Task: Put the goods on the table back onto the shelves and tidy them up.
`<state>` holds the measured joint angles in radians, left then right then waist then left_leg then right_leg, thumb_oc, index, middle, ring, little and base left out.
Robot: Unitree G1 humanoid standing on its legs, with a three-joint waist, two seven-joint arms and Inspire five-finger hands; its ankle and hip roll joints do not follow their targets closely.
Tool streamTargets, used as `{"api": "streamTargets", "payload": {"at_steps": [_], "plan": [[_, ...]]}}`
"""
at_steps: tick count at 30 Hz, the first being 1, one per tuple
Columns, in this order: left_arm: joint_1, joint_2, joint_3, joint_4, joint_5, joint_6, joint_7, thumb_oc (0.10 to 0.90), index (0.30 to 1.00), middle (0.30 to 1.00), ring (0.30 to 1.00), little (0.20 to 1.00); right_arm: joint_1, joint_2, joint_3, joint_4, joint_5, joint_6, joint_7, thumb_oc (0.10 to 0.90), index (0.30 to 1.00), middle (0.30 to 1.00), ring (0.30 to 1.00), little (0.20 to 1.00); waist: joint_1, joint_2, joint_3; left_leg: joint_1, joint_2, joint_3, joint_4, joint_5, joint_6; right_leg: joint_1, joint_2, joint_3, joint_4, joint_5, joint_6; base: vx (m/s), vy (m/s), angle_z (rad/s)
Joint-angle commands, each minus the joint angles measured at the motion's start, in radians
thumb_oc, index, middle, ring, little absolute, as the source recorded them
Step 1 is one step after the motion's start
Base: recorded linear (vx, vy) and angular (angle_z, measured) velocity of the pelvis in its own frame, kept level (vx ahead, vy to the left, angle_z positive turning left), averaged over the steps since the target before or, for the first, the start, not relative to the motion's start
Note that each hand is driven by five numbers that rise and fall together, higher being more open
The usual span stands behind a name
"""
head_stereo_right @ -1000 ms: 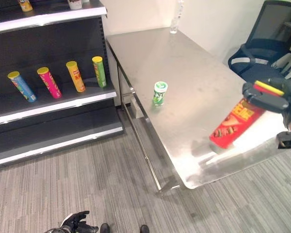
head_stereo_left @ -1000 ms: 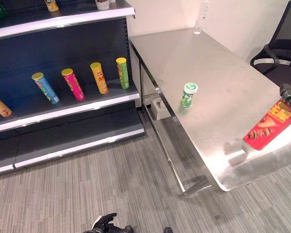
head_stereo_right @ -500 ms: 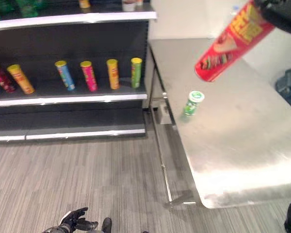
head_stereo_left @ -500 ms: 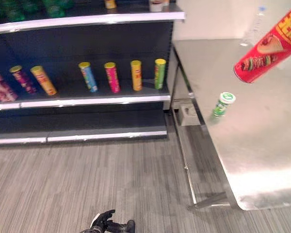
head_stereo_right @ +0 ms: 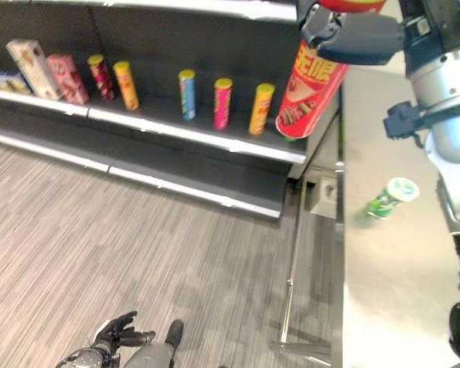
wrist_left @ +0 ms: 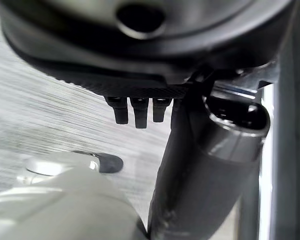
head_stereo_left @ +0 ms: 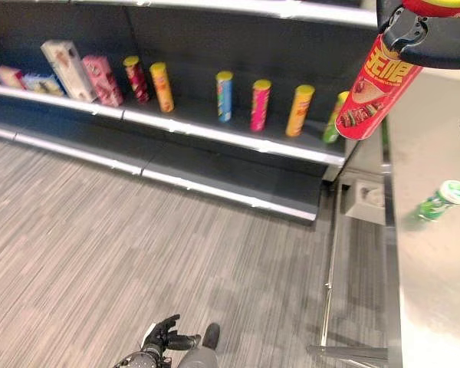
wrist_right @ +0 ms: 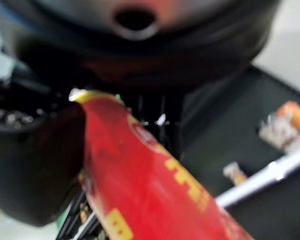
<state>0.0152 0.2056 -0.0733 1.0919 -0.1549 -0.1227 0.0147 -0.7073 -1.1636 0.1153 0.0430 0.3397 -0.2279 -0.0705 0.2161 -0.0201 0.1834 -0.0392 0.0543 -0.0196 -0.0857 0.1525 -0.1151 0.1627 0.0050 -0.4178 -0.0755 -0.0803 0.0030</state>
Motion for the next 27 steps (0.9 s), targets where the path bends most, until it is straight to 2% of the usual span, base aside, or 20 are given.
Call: {"api": "streamTargets", "payload": {"at_steps": [1, 4, 5, 6, 7, 8, 9, 10, 12, 13, 16, 19, 23, 24, 26, 27], "plan": [[0.013, 0.046, -0.073, 0.018, 0.029, -0.001, 0.015, 0.800, 0.900, 0.900, 0.900, 0.900, -0.051, -0.014, -0.088, -0.007, -0.012, -0.042, -0.075, 0.400, 0.300, 0.300, 0.300, 0.300, 0.001, -0.042, -0.100, -0.005, 0.033, 0.024, 0.020, -0.109, -0.050, -0.010, -0.060, 0.074, 0.073, -0.102, 0.186, 0.14, 0.203, -0.05], [0.007, 0.052, -0.071, 0.007, 0.030, -0.002, 0.021, 0.800, 0.900, 0.900, 0.900, 0.900, -0.044, -0.010, -0.083, -0.004, -0.026, -0.029, -0.083, 0.400, 0.300, 0.300, 0.300, 0.300, 0.008, -0.044, -0.105, -0.001, 0.004, 0.027, 0.039, -0.139, -0.025, -0.006, -0.116, 0.070, 0.123, -0.117, 0.189, 0.14, 0.229, 0.02], [0.001, 0.060, -0.069, -0.008, 0.032, 0.002, 0.024, 0.800, 0.900, 0.900, 0.900, 0.900, -0.033, -0.010, -0.089, -0.012, -0.048, -0.023, -0.088, 0.400, 0.300, 0.300, 0.300, 0.300, 0.005, -0.041, -0.101, 0.005, -0.019, 0.017, 0.054, -0.166, 0.001, -0.035, -0.181, 0.069, 0.231, -0.105, 0.189, 0.14, 0.256, 0.15], [0.001, 0.060, -0.069, -0.008, 0.032, 0.002, 0.024, 0.800, 0.900, 0.900, 0.900, 0.900, -0.032, -0.010, -0.090, -0.013, -0.048, -0.023, -0.088, 0.400, 0.300, 0.300, 0.300, 0.300, 0.005, -0.042, -0.101, 0.003, -0.019, 0.017, 0.054, -0.166, 0.001, -0.037, -0.182, 0.070, 0.234, -0.107, 0.189, 0.18, 0.402, 0.36], [-0.015, 0.083, -0.064, -0.031, 0.018, 0.002, 0.029, 0.800, 0.900, 0.900, 0.900, 0.900, -0.036, -0.001, -0.076, -0.048, -0.072, -0.013, -0.098, 0.400, 0.300, 0.300, 0.300, 0.300, -0.026, -0.034, -0.055, 0.029, -0.044, -0.018, 0.067, -0.191, 0.027, -0.159, -0.234, 0.153, 0.449, -0.050, 0.161, 0.08, 0.242, 0.33], [-0.016, 0.082, -0.064, -0.031, 0.018, 0.003, 0.029, 0.800, 0.900, 0.900, 0.900, 0.900, -0.036, -0.001, -0.077, -0.048, -0.072, -0.012, -0.098, 0.400, 0.300, 0.300, 0.300, 0.300, -0.026, -0.034, -0.057, 0.024, -0.044, -0.018, 0.067, -0.187, 0.028, -0.164, -0.234, 0.153, 0.448, -0.046, 0.161, 0.11, 0.254, 0.47], [-0.016, 0.094, -0.061, -0.040, 0.019, 0.002, 0.035, 0.800, 0.900, 0.900, 0.900, 0.900, -0.033, 0.010, -0.078, -0.053, -0.082, -0.015, -0.111, 0.400, 0.300, 0.300, 0.300, 0.300, -0.029, -0.033, -0.045, 0.034, -0.046, -0.029, 0.063, -0.194, 0.035, -0.191, -0.220, 0.206, 0.480, -0.024, 0.167, 0.10, 0.045, 0.48], [-0.016, 0.095, -0.061, -0.043, 0.021, 0.004, 0.035, 0.800, 0.900, 0.900, 0.900, 0.900, -0.029, 0.004, -0.086, -0.065, -0.092, -0.012, -0.101, 0.400, 0.300, 0.300, 0.300, 0.300, -0.033, -0.027, -0.044, 0.038, -0.036, -0.035, 0.057, -0.191, 0.035, -0.219, -0.173, 0.258, 0.488, -0.052, 0.165, 0.17, 0.042, 0.49], [-0.018, 0.101, -0.057, -0.040, 0.018, 0.001, 0.029, 0.800, 0.900, 0.900, 0.900, 0.900, -0.036, -0.006, -0.094, -0.074, -0.088, -0.009, -0.098, 0.400, 0.300, 0.300, 0.300, 0.300, -0.031, -0.037, -0.046, 0.050, -0.036, -0.039, 0.048, -0.191, 0.028, -0.219, -0.114, 0.307, 0.386, -0.076, 0.185, 0.22, -0.002, 0.44], [-0.018, 0.103, -0.060, -0.038, 0.016, -0.001, 0.026, 0.800, 0.900, 0.900, 0.900, 0.900, -0.035, -0.012, -0.098, -0.075, -0.081, -0.014, -0.101, 0.400, 0.300, 0.300, 0.300, 0.300, -0.032, -0.041, -0.044, 0.061, -0.036, -0.041, 0.036, -0.194, 0.026, -0.214, -0.085, 0.310, 0.307, -0.066, 0.189, 0.22, -0.060, 0.30], [-0.030, 0.098, -0.071, -0.026, 0.036, 0.007, 0.025, 0.800, 0.900, 0.900, 0.900, 0.900, 0.013, -0.028, -0.149, -0.094, -0.079, -0.014, -0.102, 0.400, 0.300, 0.300, 0.300, 0.300, -0.072, -0.060, -0.036, 0.100, -0.062, -0.076, 0.017, -0.214, 0.036, -0.228, 0.012, 0.358, 0.123, -0.002, 0.194, 0.23, -0.059, 0.38], [-0.027, 0.088, -0.071, -0.028, 0.057, 0.003, 0.029, 0.800, 0.900, 0.900, 0.900, 0.900, 0.063, -0.036, -0.198, -0.117, -0.085, -0.015, -0.101, 0.400, 0.300, 0.300, 0.300, 0.300, -0.073, -0.081, -0.031, 0.103, -0.087, -0.094, 0.070, -0.255, 0.038, -0.175, 0.021, 0.361, 0.065, 0.022, 0.186, 0.18, -0.096, 0.70], [-0.017, 0.080, -0.065, -0.046, 0.049, -0.002, 0.036, 0.800, 0.900, 0.900, 0.900, 0.900, 0.086, -0.036, -0.216, -0.133, -0.071, -0.016, -0.091, 0.400, 0.300, 0.300, 0.300, 0.300, -0.064, -0.091, -0.038, 0.099, -0.078, -0.084, 0.130, -0.296, 0.024, -0.149, 0.019, 0.338, 0.049, 0.028, 0.187, 0.11, -0.127, 0.34], [-0.012, 0.077, -0.067, -0.066, 0.050, -0.005, 0.038, 0.800, 0.900, 0.900, 0.900, 0.900, 0.094, -0.047, -0.225, -0.147, -0.060, -0.019, -0.084, 0.400, 0.300, 0.300, 0.300, 0.300, -0.058, -0.101, -0.027, 0.059, -0.086, -0.085, 0.255, -0.342, 0.011, -0.127, 0.013, 0.328, 0.052, 0.010, 0.181, 0.15, -0.145, 0.23], [-0.017, 0.072, -0.069, -0.075, 0.045, -0.001, 0.044, 0.800, 0.900, 0.900, 0.900, 0.900, 0.112, -0.048, -0.231, -0.158, -0.043, -0.011, -0.069, 0.400, 0.300, 0.300, 0.300, 0.300, -0.056, -0.096, -0.015, 0.010, -0.067, -0.066, 0.325, -0.337, -0.007, -0.105, 0.009, 0.324, 0.068, -0.022, 0.172, 0.13, -0.062, 0.14], [-0.018, 0.068, -0.071, -0.078, 0.037, -0.001, 0.040, 0.800, 0.900, 0.900, 0.900, 0.900, 0.118, -0.059, -0.231, -0.160, -0.047, -0.006, -0.064, 0.400, 0.300, 0.300, 0.300, 0.300, -0.052, -0.086, -0.016, -0.008, -0.051, -0.057, 0.304, -0.312, -0.005, -0.095, 0.012, 0.312, 0.076, -0.037, 0.169, 0.11, 0.007, 0.19]]}}
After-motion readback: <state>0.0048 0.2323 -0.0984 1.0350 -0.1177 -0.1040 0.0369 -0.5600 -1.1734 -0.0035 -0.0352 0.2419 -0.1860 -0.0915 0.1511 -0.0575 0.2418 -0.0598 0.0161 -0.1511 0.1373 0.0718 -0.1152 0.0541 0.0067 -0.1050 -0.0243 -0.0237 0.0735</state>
